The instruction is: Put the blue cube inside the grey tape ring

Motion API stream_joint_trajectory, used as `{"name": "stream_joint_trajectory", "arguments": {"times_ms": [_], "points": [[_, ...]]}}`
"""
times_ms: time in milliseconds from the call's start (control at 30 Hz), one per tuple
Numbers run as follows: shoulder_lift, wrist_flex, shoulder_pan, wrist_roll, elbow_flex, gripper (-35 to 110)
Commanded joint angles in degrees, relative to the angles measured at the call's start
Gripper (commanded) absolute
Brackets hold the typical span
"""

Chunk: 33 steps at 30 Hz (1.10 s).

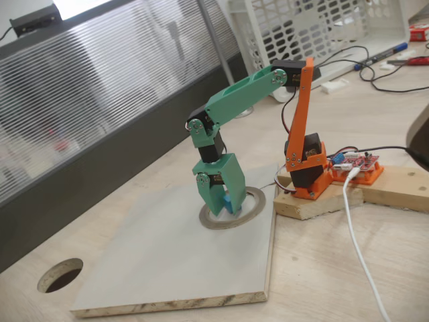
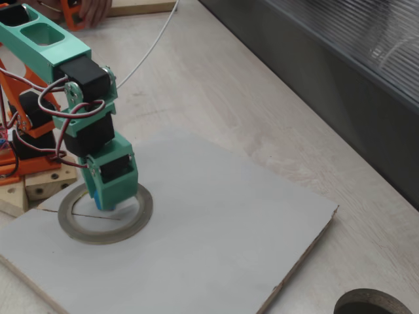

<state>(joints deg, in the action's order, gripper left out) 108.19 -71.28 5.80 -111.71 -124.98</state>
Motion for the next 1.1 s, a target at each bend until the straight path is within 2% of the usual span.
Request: {"name": "stream_joint_trajectory", "arguments": {"times_ms": [0,167,267,467,600,933,1067], "points": [[2.4,-0.4,0.7,-0.7,-0.5,16],[2.5,-1.1,0.7,-0.4,0.0,20],[2.6,-1.8,0.7,-0.5,0.1,35],[1.5,-10.7,0.1,-0.4,0.3,74],[1.5,-11.5,0.4,-0.4,0.4,90],[2.5,-12.5,-0.1,-0.2,1.8,93],[1.6,-23.2,-0.1,-0.1,11.8,93]]}}
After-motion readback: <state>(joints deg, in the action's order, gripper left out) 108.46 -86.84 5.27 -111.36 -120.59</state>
